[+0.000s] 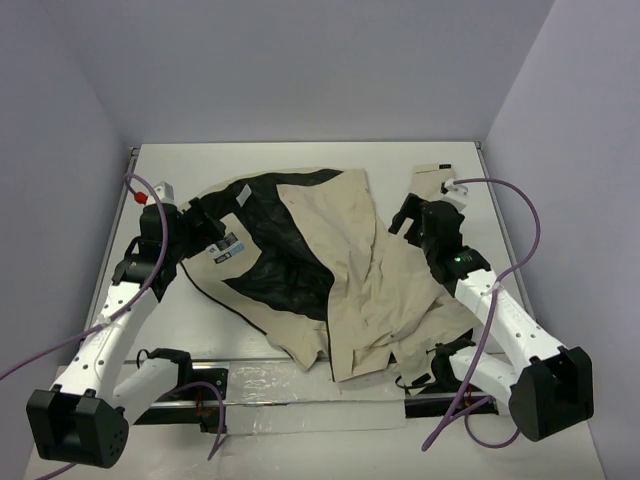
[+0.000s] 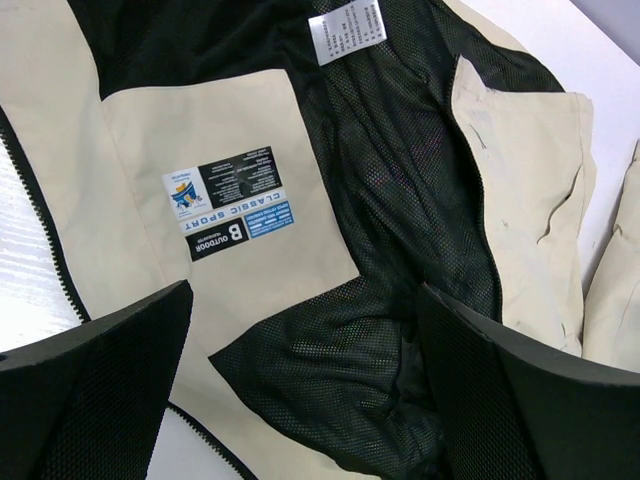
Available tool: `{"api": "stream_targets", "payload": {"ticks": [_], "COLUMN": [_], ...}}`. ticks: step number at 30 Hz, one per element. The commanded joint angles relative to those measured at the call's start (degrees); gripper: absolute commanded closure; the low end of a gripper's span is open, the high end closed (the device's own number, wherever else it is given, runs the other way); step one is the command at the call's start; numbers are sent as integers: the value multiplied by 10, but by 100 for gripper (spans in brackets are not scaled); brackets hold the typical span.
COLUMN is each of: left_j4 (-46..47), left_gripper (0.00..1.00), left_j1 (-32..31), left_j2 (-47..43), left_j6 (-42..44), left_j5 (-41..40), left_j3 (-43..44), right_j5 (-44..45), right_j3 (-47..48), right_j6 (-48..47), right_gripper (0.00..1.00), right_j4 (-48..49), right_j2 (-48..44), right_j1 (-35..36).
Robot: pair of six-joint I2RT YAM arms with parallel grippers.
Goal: Zip up the jacket
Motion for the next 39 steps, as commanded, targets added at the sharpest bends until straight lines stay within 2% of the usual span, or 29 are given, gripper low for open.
{"api": "stream_targets", "payload": {"ticks": [1, 7, 12, 16, 22, 25, 28, 29, 31, 33, 36, 38, 39], "left_j4": [3, -43, -66, -71, -53, -41, -7, 5, 21, 35, 64, 84, 85], "left_gripper": [1, 1, 1, 1, 5, 5, 4, 3, 3, 5, 18, 36, 36], "left_j1": [-1, 1, 3, 12, 46, 46, 46, 47, 46, 47, 46, 47, 47], "left_j2": [-6, 37, 73, 60, 40, 38, 43, 46, 56, 66, 86, 105, 106], "left_j6": [-10, -47, -111, -163, -222, -247, -266, -269, -275, -276, -268, -266, -266], "left_j5": [-1, -81, -93, -111, -74, -59, -32, -32, -37, -44, -52, -52, -52], "left_j3": [12, 6, 9, -18, -70, -107, -142, -150, -161, -167, -173, -173, -173], "right_j5": [-5, -62, -21, -20, -17, -22, -29, -32, -33, -27, -8, 14, 14], "right_j3": [14, 17, 55, 88, 136, 147, 147, 145, 143, 139, 129, 127, 127], "right_j6": [-4, -19, -57, -77, -80, -77, -74, -73, -71, -65, -52, -43, -43], "right_gripper": [0, 0, 0, 0, 0, 0, 6, 10, 25, 52, 82, 100, 100], "right_j4": [7, 14, -15, -22, -28, -34, -33, -33, -34, -35, -30, -30, -30], "right_j2": [2, 28, 76, 123, 207, 236, 255, 259, 265, 264, 251, 233, 233], "right_j1": [3, 22, 121, 202, 274, 278, 279, 280, 280, 279, 279, 277, 275]}}
